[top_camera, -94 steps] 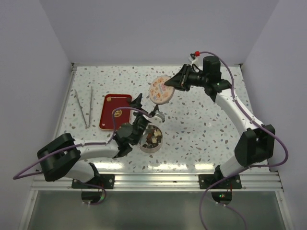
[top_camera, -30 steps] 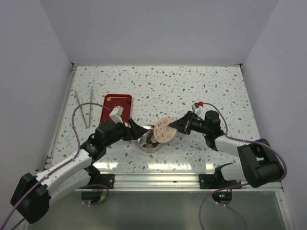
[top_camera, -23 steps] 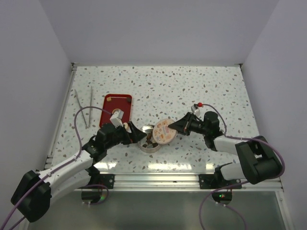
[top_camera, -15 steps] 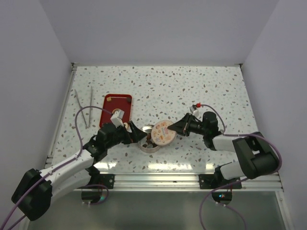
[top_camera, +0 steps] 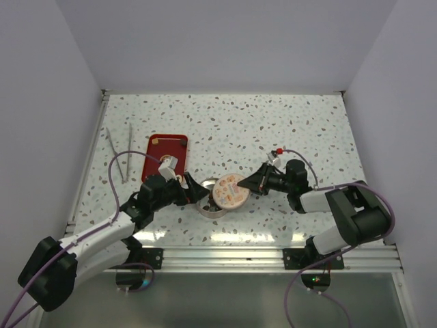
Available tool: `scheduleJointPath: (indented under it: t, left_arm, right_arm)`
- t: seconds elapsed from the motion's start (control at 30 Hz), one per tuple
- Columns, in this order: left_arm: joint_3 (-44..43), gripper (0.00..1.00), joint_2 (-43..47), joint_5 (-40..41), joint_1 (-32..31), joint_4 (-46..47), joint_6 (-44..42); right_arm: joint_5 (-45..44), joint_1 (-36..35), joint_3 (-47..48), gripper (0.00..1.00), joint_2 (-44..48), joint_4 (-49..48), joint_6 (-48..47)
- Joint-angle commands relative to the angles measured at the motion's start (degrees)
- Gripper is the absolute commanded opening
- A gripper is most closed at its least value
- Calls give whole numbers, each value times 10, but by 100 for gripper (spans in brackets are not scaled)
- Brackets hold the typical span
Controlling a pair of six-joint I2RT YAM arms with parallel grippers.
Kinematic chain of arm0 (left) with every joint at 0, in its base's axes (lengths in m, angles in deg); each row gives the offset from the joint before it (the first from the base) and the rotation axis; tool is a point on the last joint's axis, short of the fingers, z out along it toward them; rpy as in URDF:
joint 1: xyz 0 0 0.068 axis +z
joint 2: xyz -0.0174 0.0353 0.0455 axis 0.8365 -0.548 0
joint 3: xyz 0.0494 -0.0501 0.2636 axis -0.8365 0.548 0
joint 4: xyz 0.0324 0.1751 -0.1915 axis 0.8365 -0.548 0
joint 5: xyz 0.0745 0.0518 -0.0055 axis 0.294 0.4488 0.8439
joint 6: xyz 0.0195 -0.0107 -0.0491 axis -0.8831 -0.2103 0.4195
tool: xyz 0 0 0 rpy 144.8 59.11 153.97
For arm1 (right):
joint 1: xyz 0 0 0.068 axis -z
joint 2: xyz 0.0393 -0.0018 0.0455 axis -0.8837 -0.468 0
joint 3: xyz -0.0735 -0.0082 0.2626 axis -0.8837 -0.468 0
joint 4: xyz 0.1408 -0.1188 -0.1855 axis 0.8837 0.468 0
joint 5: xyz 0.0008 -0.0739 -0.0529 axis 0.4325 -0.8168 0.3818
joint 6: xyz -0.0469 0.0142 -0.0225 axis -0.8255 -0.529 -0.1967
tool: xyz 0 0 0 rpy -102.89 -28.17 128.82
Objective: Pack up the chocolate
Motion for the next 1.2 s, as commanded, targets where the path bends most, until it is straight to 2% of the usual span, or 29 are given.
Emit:
scheduleJointPath:
  t: [0.0,0.6,0.83,1.17]
  left_arm:
    - [-2,100,-5,-18,2,39,7]
    - [-2,100,-21,-42,4,42,8]
    - [-2,100,-24,-43,3,41,7]
    - [-5,100,-28,-45,5,42,5]
  right_arm:
    - [-50,-7,3,19,-24,61,-58]
    - [-85,-48,34,34,-62,63,-60]
    - [-91,-68,42,36,-89,31,-40]
    - [-102,-94,62,38,-80,56,-46]
